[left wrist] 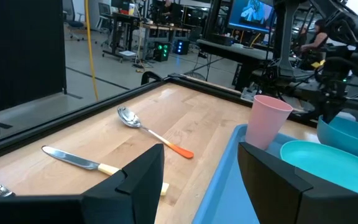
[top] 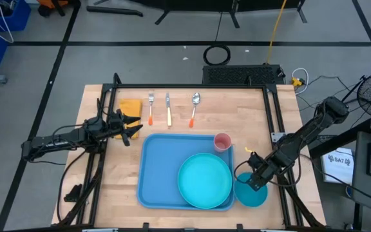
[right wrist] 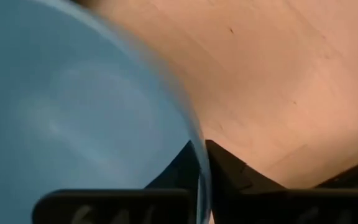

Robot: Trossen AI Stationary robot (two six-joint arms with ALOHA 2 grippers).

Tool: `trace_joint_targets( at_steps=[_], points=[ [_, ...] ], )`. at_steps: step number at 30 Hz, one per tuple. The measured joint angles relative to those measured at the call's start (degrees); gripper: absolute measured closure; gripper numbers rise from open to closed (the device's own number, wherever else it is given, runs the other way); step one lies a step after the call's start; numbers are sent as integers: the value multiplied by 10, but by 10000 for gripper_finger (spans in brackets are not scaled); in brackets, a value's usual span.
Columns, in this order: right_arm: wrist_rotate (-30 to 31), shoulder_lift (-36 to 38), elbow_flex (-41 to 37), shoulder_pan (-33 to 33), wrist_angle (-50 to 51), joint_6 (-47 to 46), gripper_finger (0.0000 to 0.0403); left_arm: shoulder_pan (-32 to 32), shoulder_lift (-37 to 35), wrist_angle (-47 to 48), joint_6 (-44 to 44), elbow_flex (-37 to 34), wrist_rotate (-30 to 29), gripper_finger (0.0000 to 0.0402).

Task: Set up tray
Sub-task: Put the blue bowl on the blue plate

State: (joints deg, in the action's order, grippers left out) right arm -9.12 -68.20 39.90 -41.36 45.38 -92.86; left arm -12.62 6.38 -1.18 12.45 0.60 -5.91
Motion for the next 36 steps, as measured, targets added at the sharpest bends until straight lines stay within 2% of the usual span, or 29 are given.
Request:
trace_joint_targets(
  at_steps=[9, 12, 16, 19, 22, 24, 27, 33, 36],
  points=[
    [7, 32, 17, -31, -56, -17, 400, 0, 0, 0, 0, 0, 0, 192],
    [37, 53, 31, -45, -78, -22, 401, 0, 0, 0, 0, 0, 0, 192],
    [180, 82, 40, -60, -170, 63, 401, 0, 0, 0, 0, 0, 0, 192],
    [293, 93, 40, -53, -242, 168, 402, 0, 0, 0, 0, 0, 0, 192],
    [349, 92, 40, -28, -309, 276, 402, 0, 0, 0, 0, 0, -1, 192],
    [333, 81, 41, 4, -337, 323, 402, 0, 0, 0, 0, 0, -1, 192],
    [274, 55, 41, 65, -347, 375, 402, 0, 0, 0, 0, 0, -1, 192],
    [109, -28, 63, 182, -328, 432, 402, 0, 0, 0, 12, 0, -1, 192],
    [73, -72, 99, 215, -290, 463, 402, 0, 0, 0, 12, 0, -1, 192]
  ],
)
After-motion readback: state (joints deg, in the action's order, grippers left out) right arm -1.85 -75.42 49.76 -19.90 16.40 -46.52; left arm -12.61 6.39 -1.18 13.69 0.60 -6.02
